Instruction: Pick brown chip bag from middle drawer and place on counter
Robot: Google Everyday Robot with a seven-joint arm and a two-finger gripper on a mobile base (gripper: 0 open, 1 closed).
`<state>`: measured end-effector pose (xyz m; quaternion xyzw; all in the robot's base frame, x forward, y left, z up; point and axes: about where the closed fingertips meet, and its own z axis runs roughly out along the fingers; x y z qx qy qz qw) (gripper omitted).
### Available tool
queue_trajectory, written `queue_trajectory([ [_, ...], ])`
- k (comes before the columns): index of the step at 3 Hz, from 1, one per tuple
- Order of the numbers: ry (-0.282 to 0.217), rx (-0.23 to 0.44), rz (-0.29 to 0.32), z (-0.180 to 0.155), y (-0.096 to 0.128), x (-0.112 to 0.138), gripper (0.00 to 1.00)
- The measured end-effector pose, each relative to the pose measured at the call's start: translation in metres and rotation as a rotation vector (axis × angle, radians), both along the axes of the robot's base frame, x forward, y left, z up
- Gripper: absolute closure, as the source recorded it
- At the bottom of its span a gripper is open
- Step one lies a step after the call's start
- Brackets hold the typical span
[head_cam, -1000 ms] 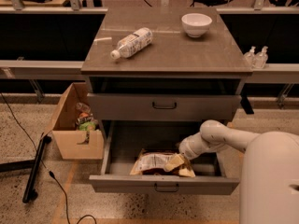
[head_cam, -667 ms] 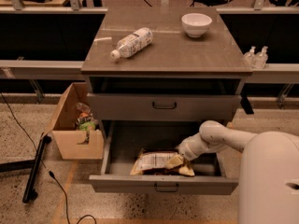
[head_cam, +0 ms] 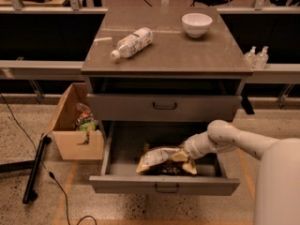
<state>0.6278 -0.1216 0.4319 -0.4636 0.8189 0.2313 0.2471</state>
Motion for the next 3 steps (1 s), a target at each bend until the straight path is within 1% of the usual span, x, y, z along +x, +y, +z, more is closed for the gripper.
queue_trajectory([
  [1, -0.096, 0.038, -0.003, 0.054, -0.017, -0.011, 1.0],
  [2, -0.159, 0.047, -0.002, 0.109, -0.034, -0.033, 1.0],
  [3, -0.208, 0.046, -0.008, 0.165, -0.048, -0.061, 1.0],
])
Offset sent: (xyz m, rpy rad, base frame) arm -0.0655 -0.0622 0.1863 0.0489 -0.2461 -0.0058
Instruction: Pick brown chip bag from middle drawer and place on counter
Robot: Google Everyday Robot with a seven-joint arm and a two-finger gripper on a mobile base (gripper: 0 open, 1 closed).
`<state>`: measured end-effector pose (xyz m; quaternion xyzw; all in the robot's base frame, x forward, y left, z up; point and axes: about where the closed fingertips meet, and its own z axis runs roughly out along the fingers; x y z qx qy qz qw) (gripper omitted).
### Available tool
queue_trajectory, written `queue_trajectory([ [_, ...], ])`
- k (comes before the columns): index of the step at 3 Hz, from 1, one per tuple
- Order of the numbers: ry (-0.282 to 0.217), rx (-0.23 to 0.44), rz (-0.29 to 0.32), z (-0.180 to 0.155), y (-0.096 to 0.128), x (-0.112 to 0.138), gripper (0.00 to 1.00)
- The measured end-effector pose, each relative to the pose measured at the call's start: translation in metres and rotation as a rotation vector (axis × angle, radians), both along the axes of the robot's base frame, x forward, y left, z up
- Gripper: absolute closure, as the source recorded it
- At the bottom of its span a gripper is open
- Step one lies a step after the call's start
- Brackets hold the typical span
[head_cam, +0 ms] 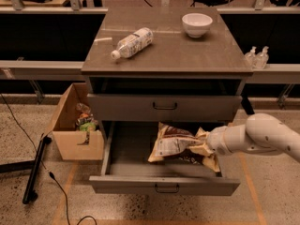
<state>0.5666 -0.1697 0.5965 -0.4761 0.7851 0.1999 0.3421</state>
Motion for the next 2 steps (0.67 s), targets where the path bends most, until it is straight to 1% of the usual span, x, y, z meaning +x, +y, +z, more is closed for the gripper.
queue_trajectory([
  [2, -0.103, 0.009, 0.012, 0.122, -0.036, -0.04, 1.0],
])
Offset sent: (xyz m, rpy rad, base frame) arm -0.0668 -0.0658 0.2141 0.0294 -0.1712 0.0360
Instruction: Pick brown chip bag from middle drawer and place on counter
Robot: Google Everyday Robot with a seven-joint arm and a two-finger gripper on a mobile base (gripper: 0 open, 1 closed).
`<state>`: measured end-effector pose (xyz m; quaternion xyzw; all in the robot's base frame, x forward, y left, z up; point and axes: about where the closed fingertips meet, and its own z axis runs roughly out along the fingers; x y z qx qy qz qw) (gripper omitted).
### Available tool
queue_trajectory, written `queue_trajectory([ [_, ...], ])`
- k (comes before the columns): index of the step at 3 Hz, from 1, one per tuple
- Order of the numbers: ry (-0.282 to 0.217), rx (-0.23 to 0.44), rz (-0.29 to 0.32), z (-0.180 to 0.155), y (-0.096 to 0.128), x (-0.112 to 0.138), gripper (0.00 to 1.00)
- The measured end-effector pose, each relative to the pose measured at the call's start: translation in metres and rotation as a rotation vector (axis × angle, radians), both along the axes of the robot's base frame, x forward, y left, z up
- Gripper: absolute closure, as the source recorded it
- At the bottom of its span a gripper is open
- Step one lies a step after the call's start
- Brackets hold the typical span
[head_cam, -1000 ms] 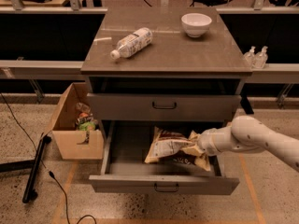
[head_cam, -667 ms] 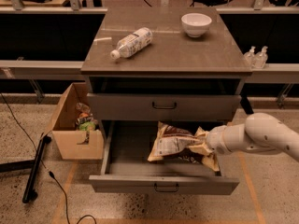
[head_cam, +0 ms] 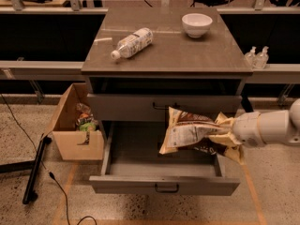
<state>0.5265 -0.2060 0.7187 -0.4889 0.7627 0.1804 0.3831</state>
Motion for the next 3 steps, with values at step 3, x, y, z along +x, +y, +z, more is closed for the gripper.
queue_trajectory([
  [3, -0.106, 0.026, -0.001, 0.145, -0.048, 0.02, 1.0],
])
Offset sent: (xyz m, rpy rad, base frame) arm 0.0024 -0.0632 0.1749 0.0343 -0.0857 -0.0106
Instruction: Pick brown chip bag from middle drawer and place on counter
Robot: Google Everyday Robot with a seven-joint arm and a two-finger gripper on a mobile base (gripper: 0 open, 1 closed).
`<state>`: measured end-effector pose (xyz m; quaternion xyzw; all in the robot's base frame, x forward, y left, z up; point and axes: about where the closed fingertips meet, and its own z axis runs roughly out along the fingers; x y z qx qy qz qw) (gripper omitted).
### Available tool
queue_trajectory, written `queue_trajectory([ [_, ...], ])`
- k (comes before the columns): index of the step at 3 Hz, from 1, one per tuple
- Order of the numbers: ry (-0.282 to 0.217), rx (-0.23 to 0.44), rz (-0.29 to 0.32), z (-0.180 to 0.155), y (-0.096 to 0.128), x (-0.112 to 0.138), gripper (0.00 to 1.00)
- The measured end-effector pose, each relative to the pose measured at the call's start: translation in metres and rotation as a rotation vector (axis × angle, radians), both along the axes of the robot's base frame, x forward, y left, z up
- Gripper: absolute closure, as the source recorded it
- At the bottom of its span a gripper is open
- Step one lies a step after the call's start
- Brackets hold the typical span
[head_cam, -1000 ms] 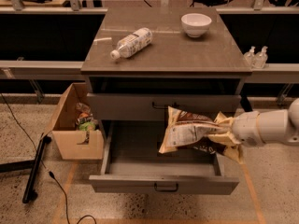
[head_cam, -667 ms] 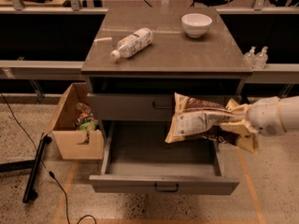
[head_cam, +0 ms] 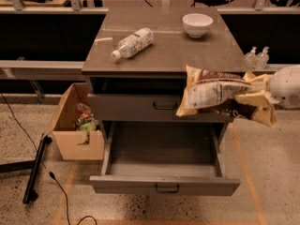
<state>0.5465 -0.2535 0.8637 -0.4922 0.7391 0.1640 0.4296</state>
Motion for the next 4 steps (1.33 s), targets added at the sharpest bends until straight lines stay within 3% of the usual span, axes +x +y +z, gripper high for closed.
queue_trajectory([
  [2, -0.109, 0.008, 0.02, 0.024, 0.003, 0.082, 1.0],
  [3, -0.127, 0.022, 0.042, 0.036, 0.009, 0.13, 1.0],
  [4, -0.147, 0.018, 0.063, 0.051, 0.014, 0.156, 1.0],
])
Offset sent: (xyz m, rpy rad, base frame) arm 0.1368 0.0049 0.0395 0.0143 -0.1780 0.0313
